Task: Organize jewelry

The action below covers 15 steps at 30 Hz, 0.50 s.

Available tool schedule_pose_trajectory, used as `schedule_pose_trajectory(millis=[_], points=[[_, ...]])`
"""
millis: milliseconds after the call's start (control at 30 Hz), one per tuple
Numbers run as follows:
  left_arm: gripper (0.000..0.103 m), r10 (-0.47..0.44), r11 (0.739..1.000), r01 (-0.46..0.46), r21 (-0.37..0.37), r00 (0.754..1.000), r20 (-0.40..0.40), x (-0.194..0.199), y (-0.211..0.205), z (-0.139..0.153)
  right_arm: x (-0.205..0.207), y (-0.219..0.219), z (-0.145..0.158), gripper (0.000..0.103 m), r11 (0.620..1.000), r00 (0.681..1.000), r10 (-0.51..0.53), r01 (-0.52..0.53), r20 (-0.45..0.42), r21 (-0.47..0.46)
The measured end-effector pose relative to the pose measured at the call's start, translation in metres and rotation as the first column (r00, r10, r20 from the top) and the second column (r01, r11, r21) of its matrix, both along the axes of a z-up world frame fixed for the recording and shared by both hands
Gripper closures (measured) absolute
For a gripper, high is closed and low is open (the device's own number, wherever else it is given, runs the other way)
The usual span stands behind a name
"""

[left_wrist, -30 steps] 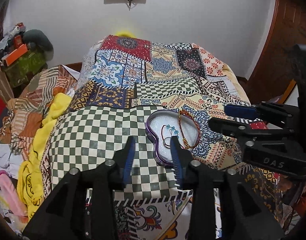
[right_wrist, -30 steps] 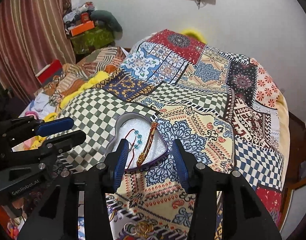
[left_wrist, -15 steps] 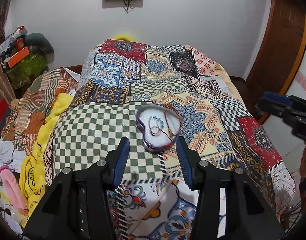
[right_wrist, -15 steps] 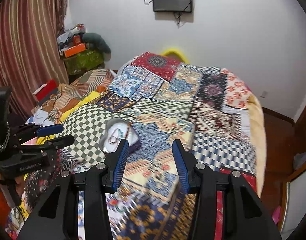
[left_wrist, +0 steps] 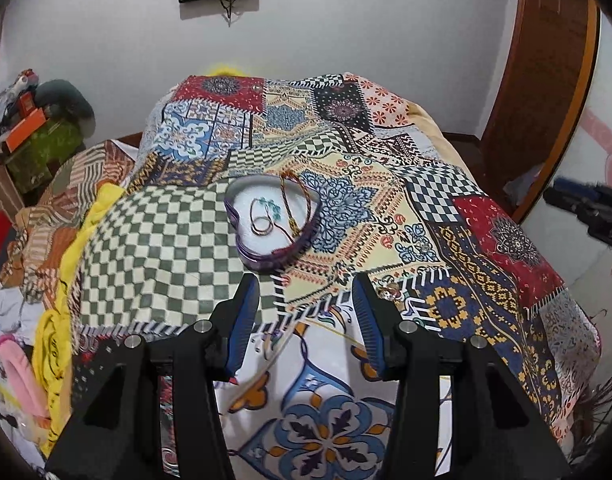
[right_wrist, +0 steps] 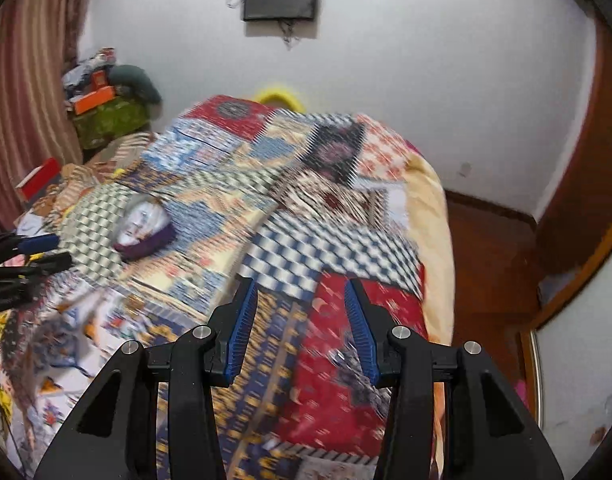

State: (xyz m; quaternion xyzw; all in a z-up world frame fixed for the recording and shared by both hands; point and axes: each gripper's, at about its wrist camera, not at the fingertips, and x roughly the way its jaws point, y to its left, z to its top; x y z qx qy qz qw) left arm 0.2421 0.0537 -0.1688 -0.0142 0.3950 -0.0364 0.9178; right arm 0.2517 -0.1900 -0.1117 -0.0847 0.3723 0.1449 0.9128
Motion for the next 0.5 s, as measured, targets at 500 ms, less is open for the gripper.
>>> schedule_pose_trajectory(millis=[500], points=[[0.056,0.04,0.998,-0.042,-0.037,0.998,-0.058,0.005,0.005,-0.04,0.031,-0.025,-0.092,0.071,0.999,0.98,-0.038,0.043,-0.194,0.021]])
